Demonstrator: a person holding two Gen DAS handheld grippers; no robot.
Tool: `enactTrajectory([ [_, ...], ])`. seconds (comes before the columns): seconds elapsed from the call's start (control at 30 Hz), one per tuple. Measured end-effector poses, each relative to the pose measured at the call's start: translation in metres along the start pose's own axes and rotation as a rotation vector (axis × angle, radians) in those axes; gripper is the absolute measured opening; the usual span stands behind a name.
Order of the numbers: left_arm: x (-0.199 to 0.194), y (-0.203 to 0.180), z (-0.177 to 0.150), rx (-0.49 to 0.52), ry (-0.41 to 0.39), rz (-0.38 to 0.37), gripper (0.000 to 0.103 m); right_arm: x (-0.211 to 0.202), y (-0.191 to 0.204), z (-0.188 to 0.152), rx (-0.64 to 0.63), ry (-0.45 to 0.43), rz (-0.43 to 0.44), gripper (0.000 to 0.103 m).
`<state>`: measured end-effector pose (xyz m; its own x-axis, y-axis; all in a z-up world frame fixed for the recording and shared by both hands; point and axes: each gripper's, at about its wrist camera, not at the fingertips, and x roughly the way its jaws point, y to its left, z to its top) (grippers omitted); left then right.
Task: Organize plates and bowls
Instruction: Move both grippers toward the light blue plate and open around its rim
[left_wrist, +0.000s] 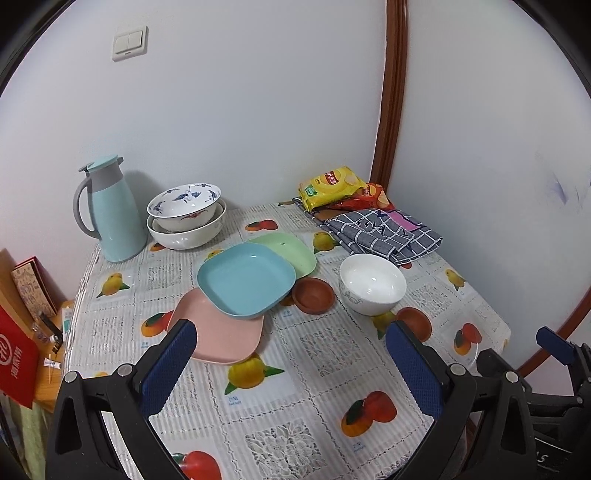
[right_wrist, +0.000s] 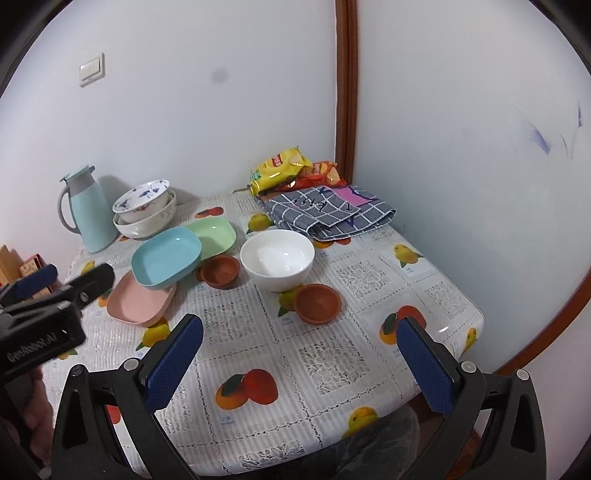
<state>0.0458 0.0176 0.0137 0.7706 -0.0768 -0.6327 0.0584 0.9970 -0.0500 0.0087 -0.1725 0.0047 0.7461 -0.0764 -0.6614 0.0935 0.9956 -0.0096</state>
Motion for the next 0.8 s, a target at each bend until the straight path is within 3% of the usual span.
enactTrajectory([
  [0.2,0.013,0.017,0.007,-0.017,0.012,0.014,0.103,0.015,0.011,0.009,-0.007,0.035,-0.001,0.103],
  [0.53,0.054,0.056,0.026,-0.085,0.083,0.033,0.103,0.048,0.037,0.039,-0.061,0.039,0.097,0.103],
  [0.8,0.087,0.091,0.034,-0.191,0.116,0.079,0.103,0.087,0.051,0.059,-0.076,0.066,0.138,0.103],
])
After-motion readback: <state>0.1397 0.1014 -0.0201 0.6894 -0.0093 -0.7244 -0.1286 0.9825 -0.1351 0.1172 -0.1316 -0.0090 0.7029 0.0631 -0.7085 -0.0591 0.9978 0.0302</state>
